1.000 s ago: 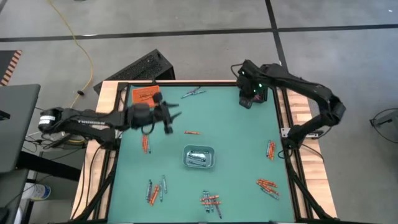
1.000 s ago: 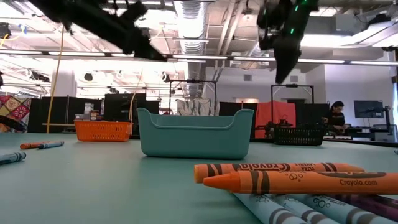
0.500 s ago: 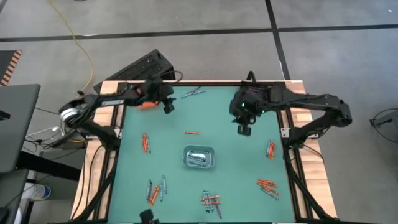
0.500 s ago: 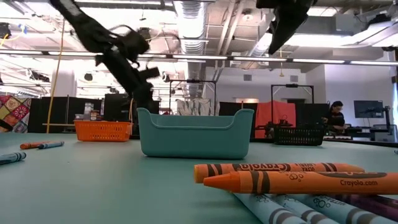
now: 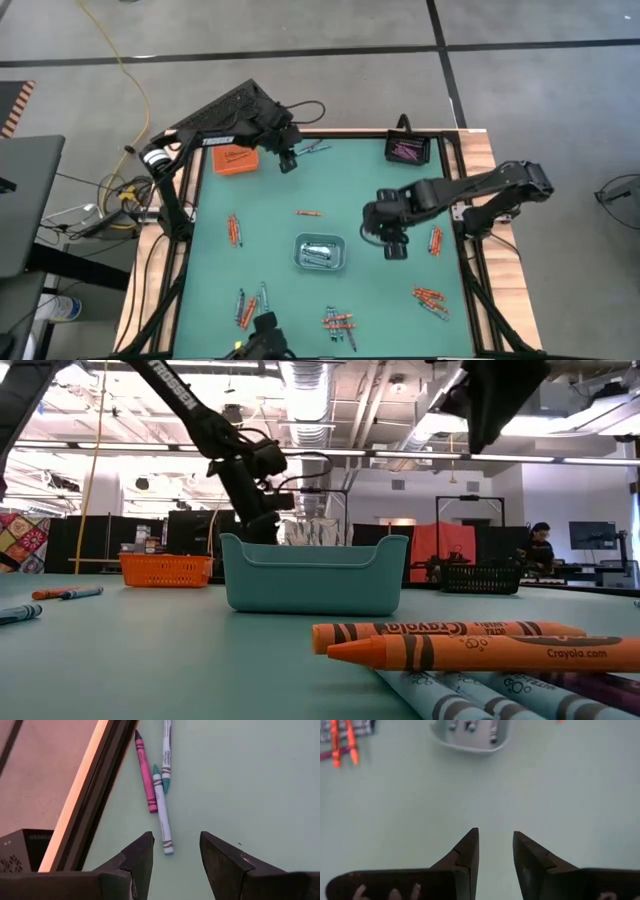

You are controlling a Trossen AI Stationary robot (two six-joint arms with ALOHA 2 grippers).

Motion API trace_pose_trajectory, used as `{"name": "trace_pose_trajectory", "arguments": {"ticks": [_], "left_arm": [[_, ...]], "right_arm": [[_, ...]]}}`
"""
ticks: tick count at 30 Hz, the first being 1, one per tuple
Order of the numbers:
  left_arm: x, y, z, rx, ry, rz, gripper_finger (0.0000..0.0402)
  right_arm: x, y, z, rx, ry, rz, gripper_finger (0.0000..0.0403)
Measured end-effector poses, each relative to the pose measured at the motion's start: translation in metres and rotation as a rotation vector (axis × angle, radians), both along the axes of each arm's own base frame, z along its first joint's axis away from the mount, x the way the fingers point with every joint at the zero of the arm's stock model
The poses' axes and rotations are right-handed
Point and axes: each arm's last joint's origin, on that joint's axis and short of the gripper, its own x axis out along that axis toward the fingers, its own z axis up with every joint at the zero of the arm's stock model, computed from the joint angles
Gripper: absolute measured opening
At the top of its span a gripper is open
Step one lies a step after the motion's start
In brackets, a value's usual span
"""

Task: Sort crayons
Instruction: Put the light blue crayon into the blue bin

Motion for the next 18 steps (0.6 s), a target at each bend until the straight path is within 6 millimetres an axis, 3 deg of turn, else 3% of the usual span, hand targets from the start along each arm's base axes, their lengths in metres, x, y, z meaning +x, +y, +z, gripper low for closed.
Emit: {"name": "trace_pose_trajectory", "arguments": {"ticks": [7, 18], "left_arm": [[0.005, 0.017, -0.023, -0.076, 0.061, 0.013, 0.0151], [0.005, 0.024, -0.033, -0.142, 0.129, 0.02, 0.0151]], "right_arm": [[0.002, 0.025, -0.01, -0.018, 0.029, 0.036, 0.0114], [-0.003, 0.042, -0.008, -0.021, -0.002, 0.036, 0.0114]]}}
